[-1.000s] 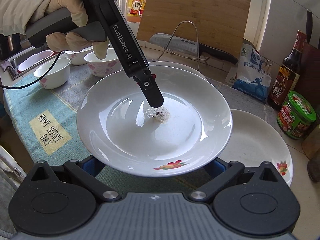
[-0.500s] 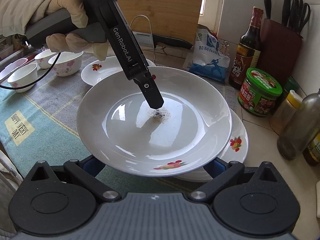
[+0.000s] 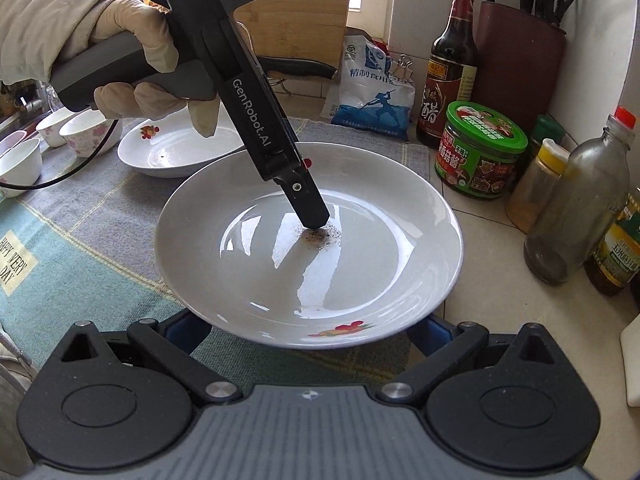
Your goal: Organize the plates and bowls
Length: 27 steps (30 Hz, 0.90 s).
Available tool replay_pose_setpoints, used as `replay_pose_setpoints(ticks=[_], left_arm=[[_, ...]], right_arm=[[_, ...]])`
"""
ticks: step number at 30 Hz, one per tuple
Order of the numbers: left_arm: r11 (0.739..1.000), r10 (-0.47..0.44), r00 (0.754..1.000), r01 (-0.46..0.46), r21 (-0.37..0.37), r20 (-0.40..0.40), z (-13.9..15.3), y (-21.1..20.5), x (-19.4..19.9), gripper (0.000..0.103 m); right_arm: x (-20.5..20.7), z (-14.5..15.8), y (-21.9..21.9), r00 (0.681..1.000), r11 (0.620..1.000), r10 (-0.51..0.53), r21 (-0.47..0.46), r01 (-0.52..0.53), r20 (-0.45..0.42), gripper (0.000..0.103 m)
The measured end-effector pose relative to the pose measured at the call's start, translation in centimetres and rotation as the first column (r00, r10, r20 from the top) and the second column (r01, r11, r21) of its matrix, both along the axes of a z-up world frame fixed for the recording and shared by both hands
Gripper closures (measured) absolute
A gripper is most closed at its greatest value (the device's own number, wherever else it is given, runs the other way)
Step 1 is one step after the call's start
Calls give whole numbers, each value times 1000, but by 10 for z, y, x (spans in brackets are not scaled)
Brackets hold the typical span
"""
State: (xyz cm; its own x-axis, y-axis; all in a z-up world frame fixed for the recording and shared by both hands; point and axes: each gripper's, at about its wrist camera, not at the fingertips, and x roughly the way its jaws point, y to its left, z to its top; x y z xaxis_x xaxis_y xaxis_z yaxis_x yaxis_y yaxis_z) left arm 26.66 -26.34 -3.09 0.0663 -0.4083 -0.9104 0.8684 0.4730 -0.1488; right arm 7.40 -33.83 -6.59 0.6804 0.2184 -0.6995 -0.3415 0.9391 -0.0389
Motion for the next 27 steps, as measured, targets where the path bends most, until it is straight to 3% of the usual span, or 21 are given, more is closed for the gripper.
replay_pose_setpoints(ticks=[27], left_arm=[[1000,0,1000,0,17,-14,-8,-6,10,28]], right_arm=[[3,3,-4,998,998,-43,48,45,-40,0]])
